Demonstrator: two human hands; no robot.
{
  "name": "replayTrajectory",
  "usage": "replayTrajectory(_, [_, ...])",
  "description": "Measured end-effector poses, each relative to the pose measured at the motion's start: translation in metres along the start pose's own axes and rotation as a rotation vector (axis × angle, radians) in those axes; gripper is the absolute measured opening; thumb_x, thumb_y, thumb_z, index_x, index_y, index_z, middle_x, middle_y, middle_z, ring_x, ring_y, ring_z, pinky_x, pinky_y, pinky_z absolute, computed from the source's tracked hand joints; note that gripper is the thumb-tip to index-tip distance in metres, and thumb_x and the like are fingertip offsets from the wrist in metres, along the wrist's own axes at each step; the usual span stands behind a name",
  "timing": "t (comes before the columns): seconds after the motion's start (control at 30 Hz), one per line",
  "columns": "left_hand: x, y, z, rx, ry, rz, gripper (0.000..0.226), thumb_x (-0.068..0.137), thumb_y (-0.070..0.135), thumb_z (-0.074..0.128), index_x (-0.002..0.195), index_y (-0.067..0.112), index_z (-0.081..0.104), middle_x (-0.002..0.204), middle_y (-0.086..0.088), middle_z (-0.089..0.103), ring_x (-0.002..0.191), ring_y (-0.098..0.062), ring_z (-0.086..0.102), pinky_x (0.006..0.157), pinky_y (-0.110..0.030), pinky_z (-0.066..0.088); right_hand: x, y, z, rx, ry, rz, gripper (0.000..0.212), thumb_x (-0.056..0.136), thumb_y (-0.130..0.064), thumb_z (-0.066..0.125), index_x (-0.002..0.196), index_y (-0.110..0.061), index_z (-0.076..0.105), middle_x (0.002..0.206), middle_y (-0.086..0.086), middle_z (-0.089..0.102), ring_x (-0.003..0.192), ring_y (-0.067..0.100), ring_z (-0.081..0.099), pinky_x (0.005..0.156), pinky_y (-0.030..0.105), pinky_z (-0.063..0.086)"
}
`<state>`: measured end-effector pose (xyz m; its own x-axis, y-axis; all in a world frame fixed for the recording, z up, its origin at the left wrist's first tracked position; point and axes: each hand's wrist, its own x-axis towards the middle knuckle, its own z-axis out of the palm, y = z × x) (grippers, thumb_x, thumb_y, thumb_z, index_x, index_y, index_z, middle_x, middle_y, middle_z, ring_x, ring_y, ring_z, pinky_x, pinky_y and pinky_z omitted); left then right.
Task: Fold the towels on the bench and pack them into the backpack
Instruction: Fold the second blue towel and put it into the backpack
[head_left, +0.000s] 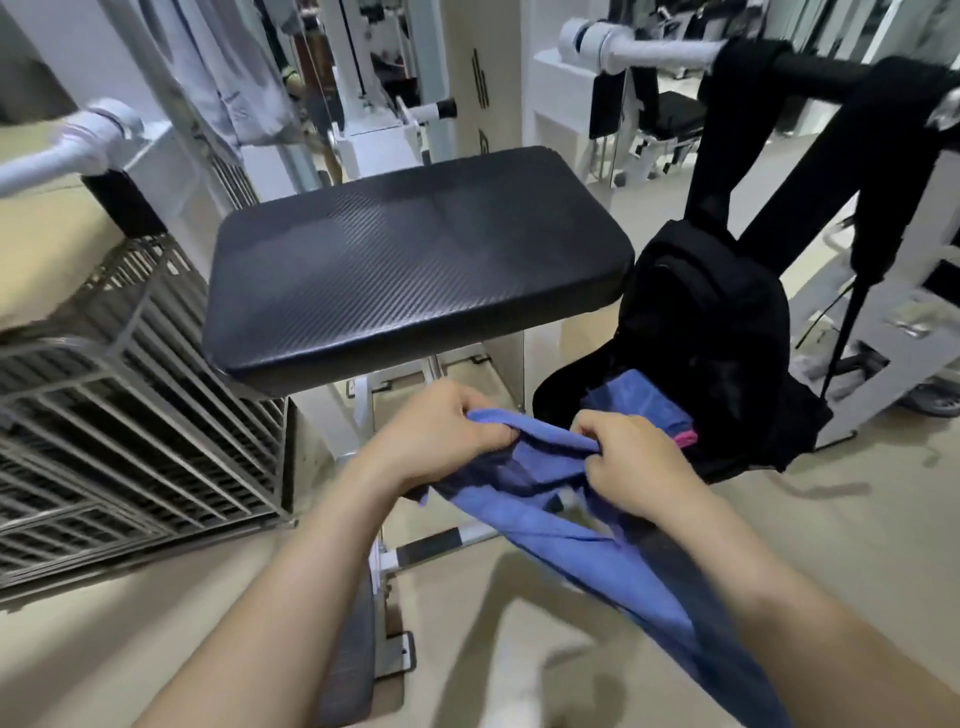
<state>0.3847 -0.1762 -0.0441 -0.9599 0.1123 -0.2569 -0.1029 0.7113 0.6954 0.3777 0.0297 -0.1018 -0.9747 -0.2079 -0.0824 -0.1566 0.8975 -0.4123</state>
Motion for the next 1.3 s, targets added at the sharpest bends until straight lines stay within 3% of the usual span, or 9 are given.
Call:
replayTrajectory(0.1, [-0.008,-0.009,-0.033,0.067,0.022,0.059,0.005,0.074,0.017,0.065,0.070,0.018,0.067,0.059,0.005,0.058,0.054,-0.011,0.049,0.055,-0.026,0.041,0.010,0.021,-0.027,0.044,-0.010,0.095,0.018,0.072,-0.009,0.049,0.063,-0.023,0.056,0.073,0.001,0.064,0.078,0.028,0.059,0.064,0.036,0.048])
replayTrajectory(0.23, [-0.016,-0.031,-0.058,0.166,0.187,0.091,0.018,0.073,0.008,0.058,0.073,0.024,0.066,0.061,0.011,0.059,0.059,-0.008,0.050,0.058,-0.024,0.041,0.022,0.020,-0.063,0.503,0.044,0.047,0.030,0.079,0.001,0.051,0.068,-0.018,0.072,0.064,0.005,0.068,0.058,0.014,0.059,0.053,0.025,0.046])
replayTrajectory(0.4, [-0.030,-0.054,-0.079,-0.251,0.313,0.093,0.022,0.089,0.002,0.062,0.079,0.019,0.070,0.068,0.009,0.066,0.063,-0.004,0.054,0.065,-0.030,0.044,0.031,0.024,-0.088,1.018,-0.154,0.005,0.029,0.095,0.000,0.050,0.094,-0.013,0.076,0.076,0.001,0.066,0.066,0.008,0.056,0.050,0.022,0.052])
replayTrajectory(0.53, [-0.029,-0.055,-0.083,-0.409,0.601,0.127,0.023,0.097,0.020,0.055,0.082,0.016,0.072,0.071,0.008,0.069,0.064,-0.003,0.058,0.062,-0.025,0.045,0.044,0.014,-0.089,1.301,-0.012,0.041,0.018,0.097,-0.019,0.054,0.095,-0.011,0.070,0.084,0.003,0.075,0.078,0.014,0.070,0.054,0.027,0.057])
replayTrajectory(0.8, [0.002,-0.039,-0.126,-0.148,0.989,0.100,0.024,0.101,0.031,0.043,0.088,0.023,0.061,0.079,0.011,0.062,0.079,-0.011,0.055,0.066,-0.027,0.039,0.094,-0.042,-0.116,1.139,0.318,-0.040,0.022,0.097,-0.028,0.056,0.084,-0.014,0.068,0.091,0.007,0.072,0.083,0.016,0.071,0.062,0.033,0.061])
replayTrajectory(0.9, [0.025,-0.045,-0.153,-0.015,1.039,0.085,0.031,0.102,0.034,0.039,0.093,0.013,0.061,0.085,0.002,0.063,0.084,-0.019,0.055,0.068,-0.032,0.033,0.128,-0.064,-0.119,0.936,0.507,-0.030,0.045,0.084,-0.045,0.060,0.076,0.000,0.063,0.081,0.018,0.070,0.079,0.029,0.070,0.071,0.046,0.059])
replayTrajectory(1.0, [0.061,-0.052,-0.178,0.078,1.062,0.057,0.033,0.103,0.032,0.035,0.095,0.006,0.055,0.088,-0.009,0.061,0.086,-0.029,0.055,0.067,-0.034,0.030,0.161,-0.085,-0.119,0.730,0.630,-0.044,0.049,0.085,-0.042,0.057,0.069,0.005,0.054,0.064,0.018,0.053,0.061,0.023,0.048,0.059,0.037,0.043])
replayTrajectory(1.17, [0.129,-0.069,-0.221,0.279,1.011,-0.055,0.033,0.103,0.038,0.028,0.096,0.011,0.047,0.099,-0.020,0.062,0.094,-0.041,0.056,0.067,-0.037,0.032,0.223,-0.119,-0.118,0.444,0.560,-0.133,0.036,0.091,-0.022,0.049,0.059,-0.007,0.049,0.055,0.003,0.042,0.063,0.023,0.041,0.058,0.034,0.028])
replayTrajectory(1.3, [0.180,-0.087,-0.258,0.420,0.964,-0.076,0.032,0.102,0.040,0.027,0.095,0.015,0.047,0.105,-0.022,0.063,0.095,-0.043,0.057,0.066,-0.038,0.034,0.281,-0.132,-0.111,0.268,0.482,-0.157,0.028,0.093,-0.014,0.045,0.082,-0.011,0.070,0.076,0.006,0.066,0.079,0.028,0.056,0.063,0.032,0.035])
